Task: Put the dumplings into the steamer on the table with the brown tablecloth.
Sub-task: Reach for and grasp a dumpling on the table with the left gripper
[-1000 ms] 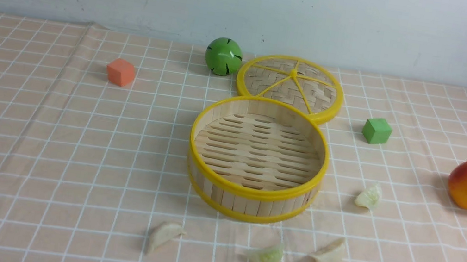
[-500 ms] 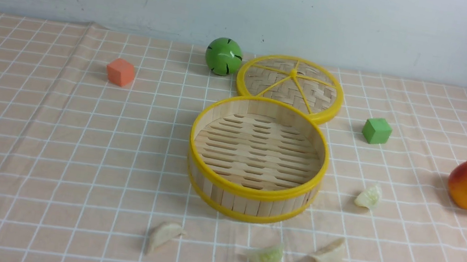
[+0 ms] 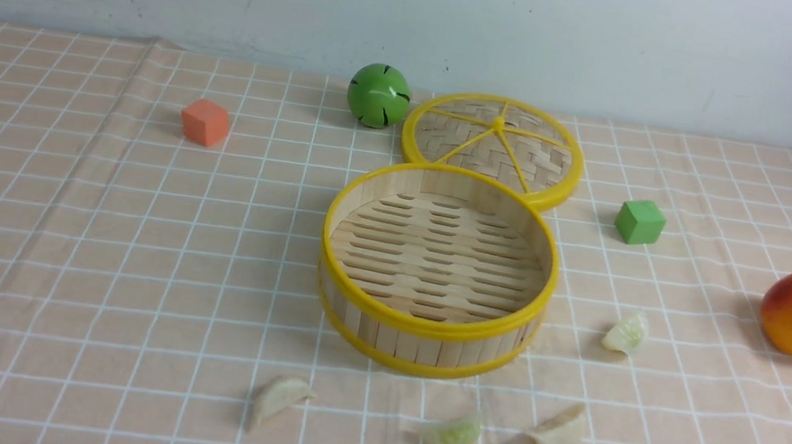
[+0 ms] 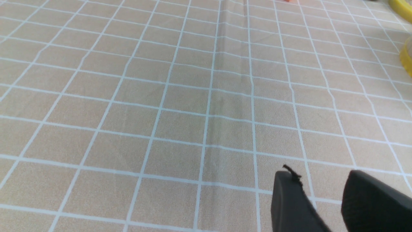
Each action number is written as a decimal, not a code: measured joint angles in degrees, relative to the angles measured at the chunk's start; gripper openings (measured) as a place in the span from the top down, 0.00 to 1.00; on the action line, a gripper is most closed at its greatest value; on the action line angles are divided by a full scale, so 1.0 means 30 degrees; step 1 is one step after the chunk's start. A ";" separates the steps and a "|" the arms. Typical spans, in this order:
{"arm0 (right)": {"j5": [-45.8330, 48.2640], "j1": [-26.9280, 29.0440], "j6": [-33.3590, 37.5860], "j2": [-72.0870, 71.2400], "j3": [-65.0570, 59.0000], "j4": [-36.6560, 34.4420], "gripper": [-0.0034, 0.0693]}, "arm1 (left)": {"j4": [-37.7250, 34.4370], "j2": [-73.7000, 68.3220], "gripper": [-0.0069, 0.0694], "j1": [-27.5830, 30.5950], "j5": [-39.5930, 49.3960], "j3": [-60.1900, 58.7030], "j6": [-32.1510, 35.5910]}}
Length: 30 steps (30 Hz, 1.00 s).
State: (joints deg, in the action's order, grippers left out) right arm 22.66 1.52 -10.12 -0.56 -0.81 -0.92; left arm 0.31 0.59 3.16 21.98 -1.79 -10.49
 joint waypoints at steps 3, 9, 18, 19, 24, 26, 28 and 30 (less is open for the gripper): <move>0.0000 0.0000 0.0000 0.0000 0.0000 0.0000 0.62 | 0.0000 0.0000 0.60 0.0000 0.0014 0.0000 0.0000; 0.0000 0.0000 0.0000 0.0000 0.0000 0.0017 0.62 | 0.0000 0.0000 0.60 0.0000 0.0014 0.0000 0.0000; -0.0017 0.0000 0.0000 0.0000 0.0000 0.0017 0.62 | 0.0000 0.0000 0.60 0.0000 0.0014 0.0000 0.0000; -0.0017 0.0000 0.0000 0.0000 0.0000 0.0017 0.62 | 0.0000 0.0000 0.60 0.0000 0.0014 0.0000 0.0000; -0.0017 0.0000 0.0000 0.0000 0.0000 0.0017 0.62 | 0.0000 0.0000 0.60 0.0000 0.0014 0.0000 0.0000; -0.0017 0.0000 0.0000 0.0000 0.0000 0.0040 0.62 | 0.0000 0.0000 0.60 0.0000 0.0014 0.0000 0.0000; -0.0017 0.0000 0.0000 0.0000 0.0000 0.0037 0.62 | 0.0000 0.0000 0.60 0.0000 -0.0047 0.0000 0.0000; -0.0017 0.0000 0.0000 0.0000 0.0000 0.0017 0.62 | -0.0105 0.0000 0.60 0.0000 -0.0218 0.0000 0.0000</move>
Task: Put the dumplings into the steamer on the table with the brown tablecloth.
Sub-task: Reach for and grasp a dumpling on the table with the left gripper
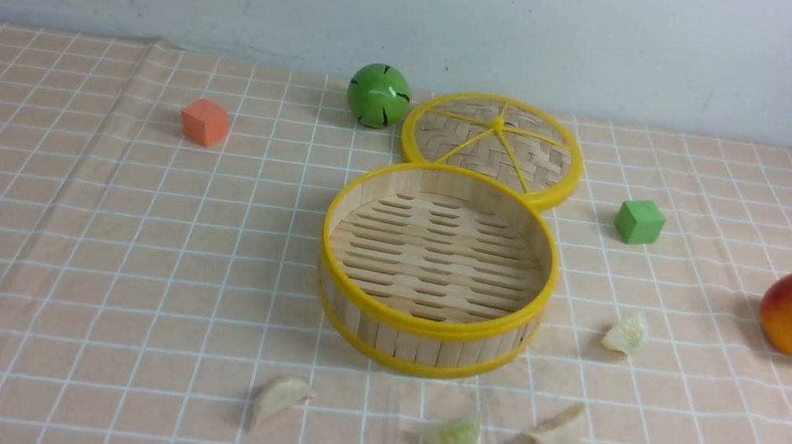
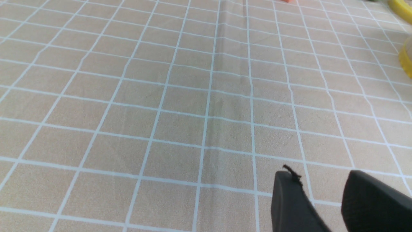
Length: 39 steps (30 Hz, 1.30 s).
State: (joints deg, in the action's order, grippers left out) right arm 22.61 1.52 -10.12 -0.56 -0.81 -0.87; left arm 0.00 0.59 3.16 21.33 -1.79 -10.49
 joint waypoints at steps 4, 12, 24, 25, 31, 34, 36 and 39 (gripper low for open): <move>0.0000 0.0000 0.0000 0.0000 0.0000 -0.0178 0.62 | -0.0635 0.0000 0.60 0.0000 -0.0841 0.0000 0.0000; 0.0257 0.0000 -0.2855 0.0000 -0.0038 -0.8867 0.62 | -0.9611 0.0000 0.60 0.0000 -0.4979 0.0000 -0.2775; 0.0219 0.0000 -0.2588 0.0000 -0.0204 -1.6246 0.62 | -2.1130 0.0000 0.60 0.0000 -0.6899 0.0000 -0.4291; 0.0219 0.0000 -0.1756 0.0000 -0.0204 -1.6179 0.62 | -2.1428 0.0000 0.60 0.0000 -0.6851 0.0000 -0.4176; 0.0265 0.0000 0.3372 0.0000 0.1006 -1.6691 0.64 | -1.9867 0.0000 0.61 0.0000 -0.3326 0.2265 -0.0090; 0.0070 0.0000 0.4958 0.0647 0.2351 -1.6612 0.73 | -1.8266 -0.0574 0.67 0.0000 -0.1608 0.4294 0.1922; -0.0061 0.0000 0.6420 0.2719 0.3870 -1.6206 0.86 | -1.6561 -0.2568 0.78 0.0000 0.0463 0.6311 0.3015; 0.0759 0.0000 0.8647 0.6204 0.6326 -1.5349 0.97 | -1.3657 -0.6081 0.92 0.0000 0.3326 0.9002 0.3714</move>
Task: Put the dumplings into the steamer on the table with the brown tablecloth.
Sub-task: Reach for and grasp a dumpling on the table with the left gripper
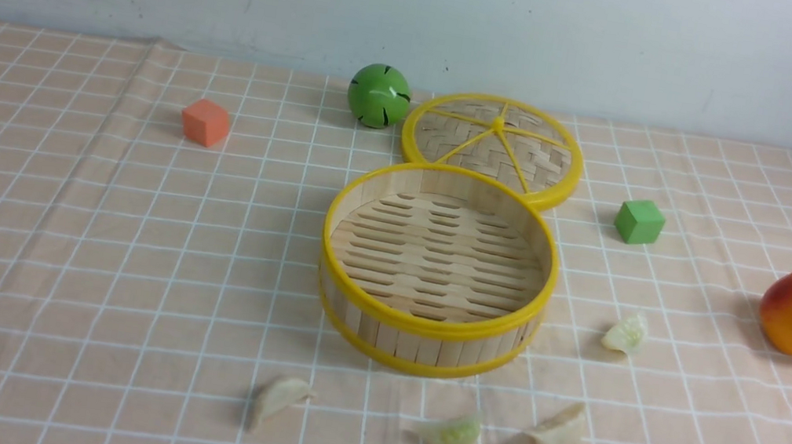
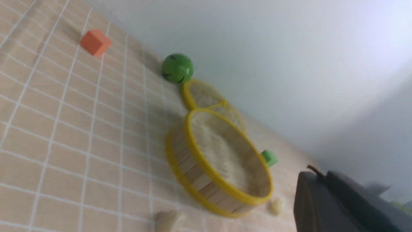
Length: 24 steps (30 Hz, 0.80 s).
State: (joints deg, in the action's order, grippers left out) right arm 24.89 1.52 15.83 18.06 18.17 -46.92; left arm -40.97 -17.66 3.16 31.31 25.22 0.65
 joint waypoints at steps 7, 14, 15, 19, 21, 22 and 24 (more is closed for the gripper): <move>0.6155 -0.0970 0.3753 0.8207 0.5717 0.2817 0.98 | 0.5703 -0.7639 0.93 -0.0411 0.7525 0.5716 0.2821; 1.0420 -0.7078 0.2889 1.3476 0.9225 0.7092 0.97 | 0.9224 -1.2674 0.93 -0.5327 0.9988 0.8850 0.3481; 1.0796 -0.7945 0.2436 1.4077 0.9595 0.7971 0.97 | 0.9690 -1.3450 0.93 -0.6146 1.0140 0.9249 0.3270; 1.1172 -0.9812 0.1445 1.5270 1.0451 0.9328 0.97 | 1.1116 -1.5840 0.93 -0.8212 1.0090 1.0509 0.2266; 1.1098 -1.0405 0.1279 1.5600 1.0838 0.9554 0.97 | 1.2250 -1.7802 0.90 -0.9592 0.9933 1.1570 0.1652; 1.1010 -1.0492 0.1256 1.5605 1.0912 0.9599 0.97 | 1.2767 -1.8948 0.87 -1.0122 0.9880 1.2075 0.1527; 1.0979 -1.0515 0.1236 1.5605 1.1006 0.9726 0.97 | 1.3267 -2.0083 0.79 -1.0745 0.9733 1.2696 0.1448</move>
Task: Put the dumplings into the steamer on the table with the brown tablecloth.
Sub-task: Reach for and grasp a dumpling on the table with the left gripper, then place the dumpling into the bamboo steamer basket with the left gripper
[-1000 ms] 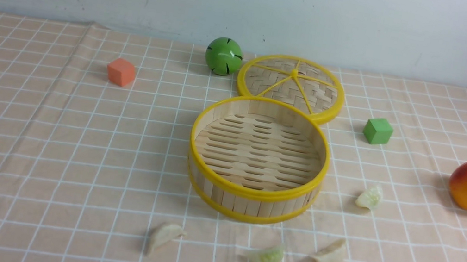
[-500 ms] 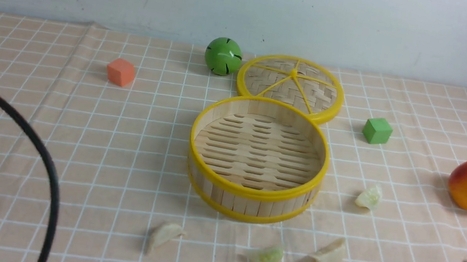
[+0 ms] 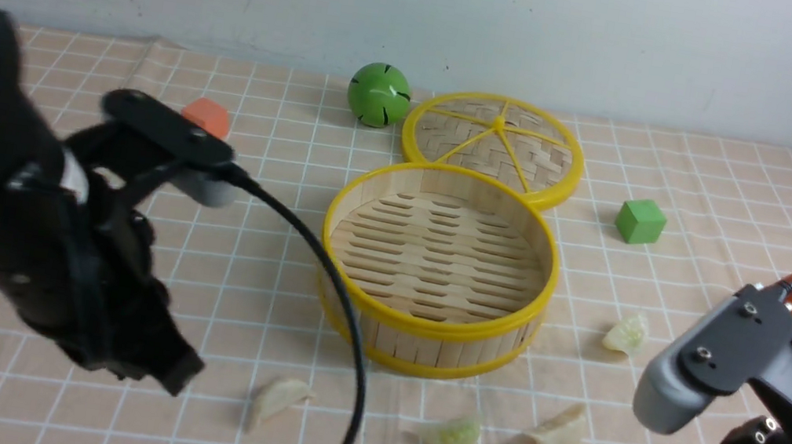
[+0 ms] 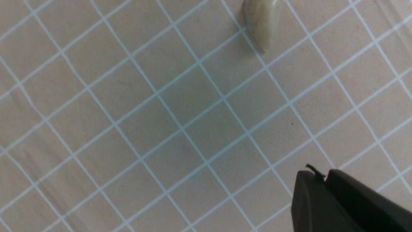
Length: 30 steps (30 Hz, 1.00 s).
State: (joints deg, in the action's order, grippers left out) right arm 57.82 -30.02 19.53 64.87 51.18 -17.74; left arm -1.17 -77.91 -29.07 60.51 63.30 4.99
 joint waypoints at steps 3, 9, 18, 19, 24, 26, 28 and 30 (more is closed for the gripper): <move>-0.0009 0.0000 -0.0037 0.0000 0.0015 0.0136 0.97 | 0.0723 -0.2345 0.60 -0.0948 -0.0526 0.0891 -0.0044; -0.0009 0.0000 -0.0360 0.0006 0.0015 0.0136 0.97 | 0.1720 -0.5734 0.27 -0.1694 -0.2387 0.1870 -0.0057; -0.0009 0.0000 -0.0399 0.0006 0.0015 0.0159 0.96 | 0.2339 -0.9267 0.24 -0.1694 -0.5625 0.2069 -0.0395; -0.0009 0.0000 -0.0399 0.0006 0.0015 0.0163 0.96 | 0.2401 -0.9630 0.27 -0.1694 -0.5828 0.2069 -0.0686; -0.0024 0.0000 -0.0399 0.0024 0.0015 0.0338 0.95 | 0.2843 -1.0558 0.48 -0.1694 -0.6450 0.2213 -0.2222; -0.0024 0.0000 -0.0399 0.0022 0.0015 0.0408 0.95 | 0.3119 -1.0639 0.59 -0.1694 -0.6316 0.2485 -0.2970; -0.0024 0.0000 -0.0399 0.0022 0.0015 0.0416 0.95 | 0.3433 -1.0681 0.61 -0.1694 -0.5938 0.2831 -0.3378; -0.0024 0.0000 -0.0399 0.0022 0.0015 0.0431 0.95 | 0.3693 -1.0681 0.60 -0.1694 -0.4511 0.4076 -0.3788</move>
State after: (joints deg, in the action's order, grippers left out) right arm 57.75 -30.02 18.34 64.94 51.23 -16.45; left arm 9.91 -109.95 -34.16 46.98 75.53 -6.37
